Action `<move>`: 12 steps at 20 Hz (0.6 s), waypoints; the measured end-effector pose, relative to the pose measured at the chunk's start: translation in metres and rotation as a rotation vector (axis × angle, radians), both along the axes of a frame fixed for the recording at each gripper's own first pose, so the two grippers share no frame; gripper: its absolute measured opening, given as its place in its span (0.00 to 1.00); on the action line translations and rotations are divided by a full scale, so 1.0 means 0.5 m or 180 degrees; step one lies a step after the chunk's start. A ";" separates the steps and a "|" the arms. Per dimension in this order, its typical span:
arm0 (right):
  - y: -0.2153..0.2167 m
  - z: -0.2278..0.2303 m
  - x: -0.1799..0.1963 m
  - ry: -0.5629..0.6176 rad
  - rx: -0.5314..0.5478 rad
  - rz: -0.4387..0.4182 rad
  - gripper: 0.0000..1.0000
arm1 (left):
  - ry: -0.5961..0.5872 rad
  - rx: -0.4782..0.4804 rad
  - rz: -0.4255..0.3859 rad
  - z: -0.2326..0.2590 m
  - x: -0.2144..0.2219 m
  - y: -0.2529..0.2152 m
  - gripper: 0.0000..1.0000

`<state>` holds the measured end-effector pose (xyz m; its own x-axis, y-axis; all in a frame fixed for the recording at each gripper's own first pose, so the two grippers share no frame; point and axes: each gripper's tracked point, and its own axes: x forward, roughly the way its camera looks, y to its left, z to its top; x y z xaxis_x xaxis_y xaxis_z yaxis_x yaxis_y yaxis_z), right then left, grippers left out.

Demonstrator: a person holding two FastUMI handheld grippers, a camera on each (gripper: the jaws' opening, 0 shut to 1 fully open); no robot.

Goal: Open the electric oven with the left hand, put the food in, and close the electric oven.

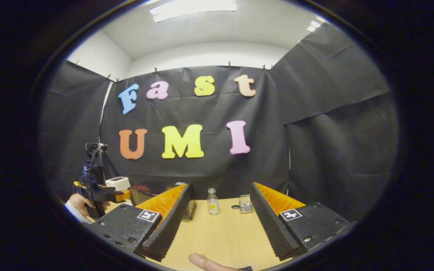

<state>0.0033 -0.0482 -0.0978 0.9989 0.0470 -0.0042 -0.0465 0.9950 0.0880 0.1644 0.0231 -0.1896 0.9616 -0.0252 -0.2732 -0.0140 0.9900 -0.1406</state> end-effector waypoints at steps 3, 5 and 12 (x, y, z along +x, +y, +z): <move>-0.028 0.005 -0.033 -0.0015 -0.0058 -0.0199 0.96 | -0.0122 0.0002 -0.0019 0.041 -0.088 -0.007 0.97; -0.028 0.035 -0.066 -0.0156 -0.0069 -0.0254 0.96 | -0.0105 0.0031 -0.0030 0.062 -0.144 -0.009 0.97; 0.028 0.071 -0.116 -0.0268 -0.0242 -0.0104 0.96 | -0.0500 0.0055 0.0061 0.206 -0.271 0.002 0.97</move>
<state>-0.0545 -0.0343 -0.0625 0.9969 0.0173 0.0773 -0.0181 0.9998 0.0094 0.0289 0.0243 -0.0865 0.9928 -0.0030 -0.1197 -0.0122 0.9920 -0.1254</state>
